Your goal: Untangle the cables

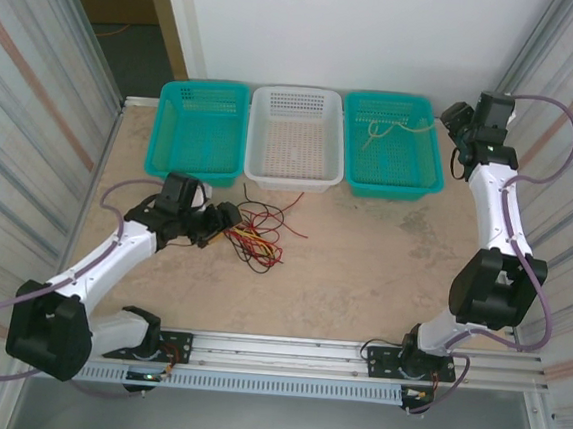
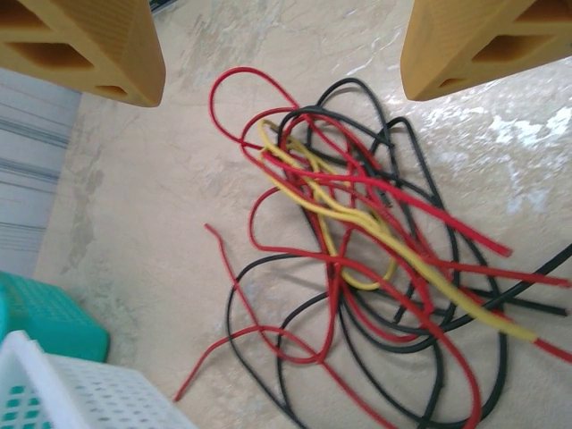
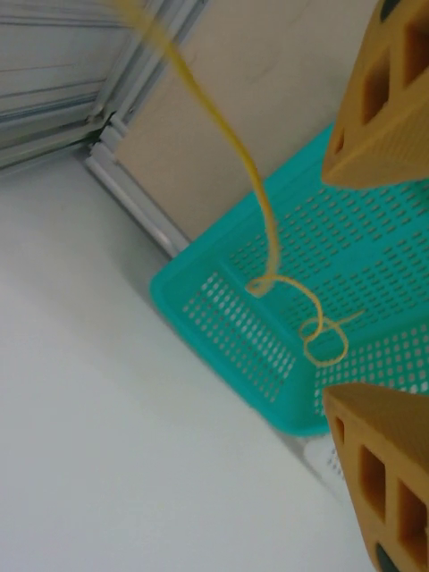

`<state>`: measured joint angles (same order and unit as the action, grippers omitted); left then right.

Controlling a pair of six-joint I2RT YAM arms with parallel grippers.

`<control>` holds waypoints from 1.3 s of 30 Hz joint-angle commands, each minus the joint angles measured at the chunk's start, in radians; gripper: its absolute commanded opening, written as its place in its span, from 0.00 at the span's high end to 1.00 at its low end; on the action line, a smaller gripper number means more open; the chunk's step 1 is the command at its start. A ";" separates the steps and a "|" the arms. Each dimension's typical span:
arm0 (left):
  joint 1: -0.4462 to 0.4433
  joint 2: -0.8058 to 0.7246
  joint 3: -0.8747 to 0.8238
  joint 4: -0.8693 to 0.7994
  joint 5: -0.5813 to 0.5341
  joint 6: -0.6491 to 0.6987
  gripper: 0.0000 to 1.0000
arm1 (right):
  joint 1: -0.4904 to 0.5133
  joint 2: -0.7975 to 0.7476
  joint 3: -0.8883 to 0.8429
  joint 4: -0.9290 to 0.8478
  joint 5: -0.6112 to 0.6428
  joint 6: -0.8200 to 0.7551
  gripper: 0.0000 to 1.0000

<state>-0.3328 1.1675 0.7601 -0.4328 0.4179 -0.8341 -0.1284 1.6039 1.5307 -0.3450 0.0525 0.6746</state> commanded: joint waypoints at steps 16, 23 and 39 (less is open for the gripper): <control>0.002 0.209 0.229 -0.253 -0.251 0.174 0.27 | 0.084 -0.263 -0.024 -0.492 -0.103 -0.198 0.38; -0.020 0.335 0.303 -0.267 -0.298 0.195 0.29 | 0.238 -0.372 -0.089 -0.606 -0.042 -0.180 0.40; -0.198 0.478 0.351 -0.242 -0.268 0.194 0.49 | 0.567 -0.388 -0.182 -0.656 0.105 -0.078 0.45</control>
<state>-0.4976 1.6405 1.1061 -0.6758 0.1322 -0.6468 0.4187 1.2079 1.3712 -0.9947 0.1387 0.5552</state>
